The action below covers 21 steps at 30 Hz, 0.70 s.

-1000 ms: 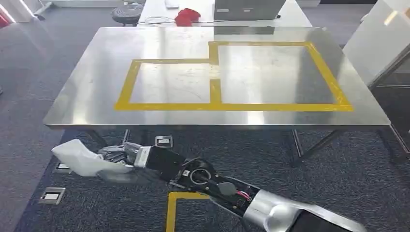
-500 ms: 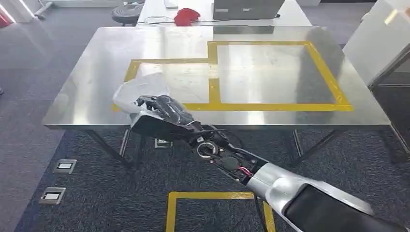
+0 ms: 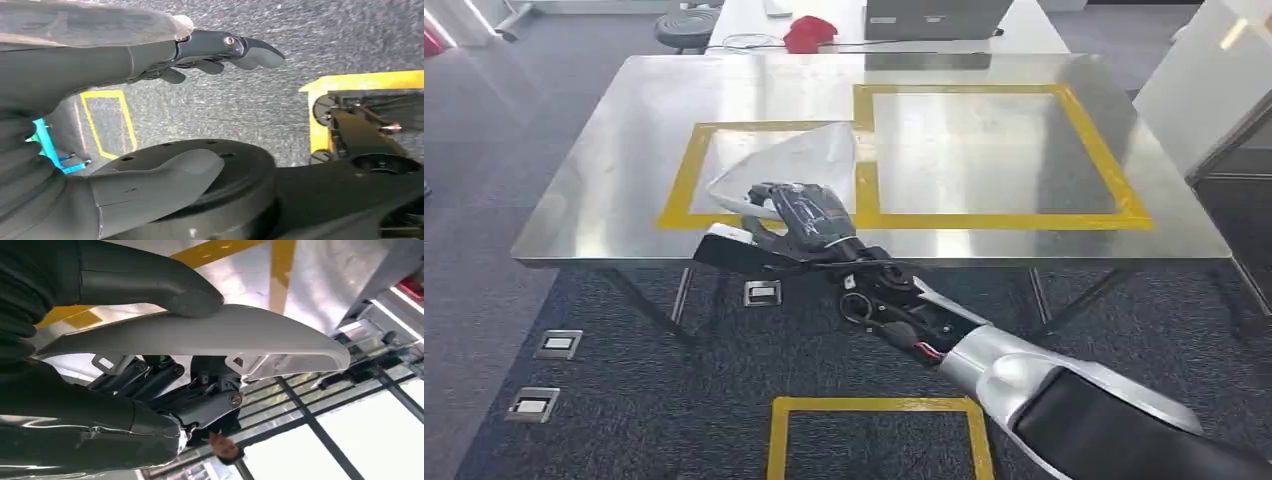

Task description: Take the parts from the cabinet and place them on the table.

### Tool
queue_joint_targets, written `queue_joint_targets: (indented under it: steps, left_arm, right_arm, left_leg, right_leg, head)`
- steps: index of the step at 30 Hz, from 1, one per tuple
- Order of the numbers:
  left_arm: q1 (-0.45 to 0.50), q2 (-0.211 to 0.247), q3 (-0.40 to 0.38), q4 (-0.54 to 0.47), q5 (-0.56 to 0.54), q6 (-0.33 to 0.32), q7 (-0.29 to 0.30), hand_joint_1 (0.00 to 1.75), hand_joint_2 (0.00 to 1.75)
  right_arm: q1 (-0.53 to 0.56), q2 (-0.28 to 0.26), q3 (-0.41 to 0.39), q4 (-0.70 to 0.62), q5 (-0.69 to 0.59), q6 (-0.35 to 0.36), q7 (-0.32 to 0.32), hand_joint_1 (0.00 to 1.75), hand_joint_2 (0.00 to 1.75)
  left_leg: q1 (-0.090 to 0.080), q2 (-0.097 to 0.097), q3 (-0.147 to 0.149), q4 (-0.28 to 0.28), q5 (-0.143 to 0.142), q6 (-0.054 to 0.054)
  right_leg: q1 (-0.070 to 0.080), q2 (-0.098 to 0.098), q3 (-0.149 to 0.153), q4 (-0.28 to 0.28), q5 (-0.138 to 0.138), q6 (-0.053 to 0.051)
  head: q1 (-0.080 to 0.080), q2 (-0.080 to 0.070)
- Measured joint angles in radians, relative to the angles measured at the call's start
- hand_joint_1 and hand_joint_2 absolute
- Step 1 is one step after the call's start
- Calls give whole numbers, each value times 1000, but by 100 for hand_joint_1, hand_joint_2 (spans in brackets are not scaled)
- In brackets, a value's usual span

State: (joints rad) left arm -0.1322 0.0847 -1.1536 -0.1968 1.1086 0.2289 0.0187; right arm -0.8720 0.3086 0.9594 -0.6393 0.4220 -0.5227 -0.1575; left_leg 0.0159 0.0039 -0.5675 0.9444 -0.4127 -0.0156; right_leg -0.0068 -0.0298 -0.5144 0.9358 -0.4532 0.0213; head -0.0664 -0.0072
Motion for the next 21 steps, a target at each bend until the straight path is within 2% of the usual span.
queue_joint_targets:
  steps: [4,9,10,12,13,14,15,16,17,18,19,20,21]
  left_arm:
    - [-15,-3,0,0,-1,-6,-1,0,175]
    - [-29,-5,-5,0,-17,-23,-16,0,175]
    - [-31,-4,-10,0,-21,-26,-10,0,175]
    - [-33,-4,-18,0,-27,-32,3,0,175]
    - [-33,-4,-20,0,-29,-32,10,0,175]
    - [-32,-5,-24,0,-31,-33,14,0,175]
    - [-34,-5,-26,0,-33,-33,14,0,175]
    - [-36,-5,-26,0,-33,-33,15,0,175]
    - [-36,-5,-26,0,-33,-33,16,0,175]
    - [-35,-5,-27,0,-33,-33,16,0,175]
    - [-34,-5,-27,0,-33,-33,16,0,175]
    - [-32,-5,-29,0,-33,-33,17,0,175]
    - [-30,-6,-31,0,-33,-33,17,0,175]
  right_arm:
    - [-3,11,16,32,29,-8,14,175,175]
    - [-3,18,22,61,9,10,5,175,175]
    - [-3,18,21,64,4,13,3,175,175]
    - [-4,18,15,70,8,16,1,175,175]
    - [-5,18,13,72,12,15,1,175,175]
    - [-7,17,10,75,19,15,0,175,175]
    - [-9,17,8,75,23,15,-1,175,175]
    - [-8,16,6,77,24,14,-1,175,175]
    - [-5,13,5,78,24,14,-1,175,175]
    - [0,11,4,80,24,14,0,175,175]
    - [6,8,1,84,24,14,0,175,175]
    - [8,6,0,86,24,14,0,175,175]
    - [9,6,-1,88,24,14,-1,175,175]
  left_leg:
    - [0,0,0,-1,0,0]
    - [-4,0,-3,7,-5,8]
    - [-6,0,-4,6,-7,11]
    - [-5,-2,3,-11,-12,26]
    - [2,-5,22,-24,-17,35]
    - [0,-7,33,-30,-17,39]
    - [-1,-7,38,-30,-19,42]
    - [-3,-8,44,-30,-23,44]
    - [-3,-10,50,-30,-29,44]
    - [-3,-15,58,-30,-36,42]
    - [-1,-20,71,-30,-44,39]
    - [1,-26,85,-30,-55,33]
    - [4,-31,101,-30,-67,28]
  right_leg:
    - [0,0,0,0,0,0]
    - [-7,-2,0,-3,0,6]
    - [-9,-3,1,-7,1,10]
    - [-9,-1,9,9,13,22]
    - [-11,-1,-10,17,-1,25]
    - [-11,11,-25,56,-16,24]
    - [-11,19,-66,131,-46,20]
    - [-11,26,-119,222,-75,21]
    - [-12,28,-170,299,-95,23]
    - [-12,28,-208,344,-98,24]
    - [-13,28,-222,336,-84,27]
    - [-14,28,-214,286,-58,25]
    - [-17,28,-192,209,-23,27]
  head:
    - [0,0]
    - [0,0]
    - [0,0]
    - [0,0]
    - [-1,0]
    - [2,0]
    - [4,0]
    - [5,0]
    - [6,0]
    - [5,0]
    - [5,0]
    - [6,0]
    - [5,0]
